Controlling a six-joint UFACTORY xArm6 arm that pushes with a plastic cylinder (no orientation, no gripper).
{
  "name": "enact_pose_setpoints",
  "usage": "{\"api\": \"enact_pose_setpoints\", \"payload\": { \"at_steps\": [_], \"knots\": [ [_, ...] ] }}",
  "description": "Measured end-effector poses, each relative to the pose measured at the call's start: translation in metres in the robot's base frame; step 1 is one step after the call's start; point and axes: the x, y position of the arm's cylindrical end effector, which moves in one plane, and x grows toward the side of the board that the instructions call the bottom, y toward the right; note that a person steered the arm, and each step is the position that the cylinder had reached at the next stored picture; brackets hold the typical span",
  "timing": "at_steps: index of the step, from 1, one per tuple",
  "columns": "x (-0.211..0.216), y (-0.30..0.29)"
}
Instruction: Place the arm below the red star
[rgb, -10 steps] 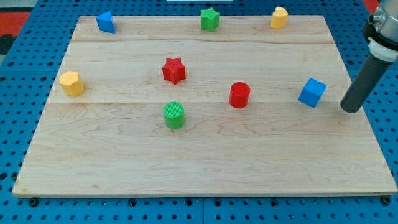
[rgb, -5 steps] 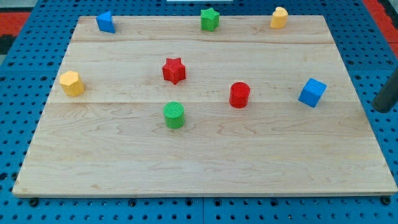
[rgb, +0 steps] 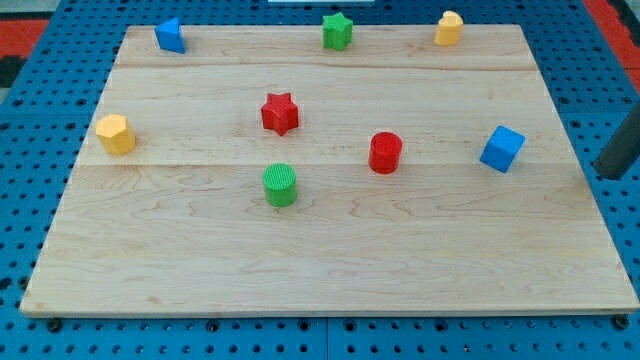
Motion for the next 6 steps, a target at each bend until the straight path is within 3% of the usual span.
{"api": "enact_pose_setpoints", "payload": {
  "at_steps": [2, 3, 4, 5, 6],
  "knots": [
    [0.000, -0.002],
    [0.025, -0.038],
    [0.074, -0.131],
    [0.093, -0.203],
    [0.101, -0.227]
  ]
}}
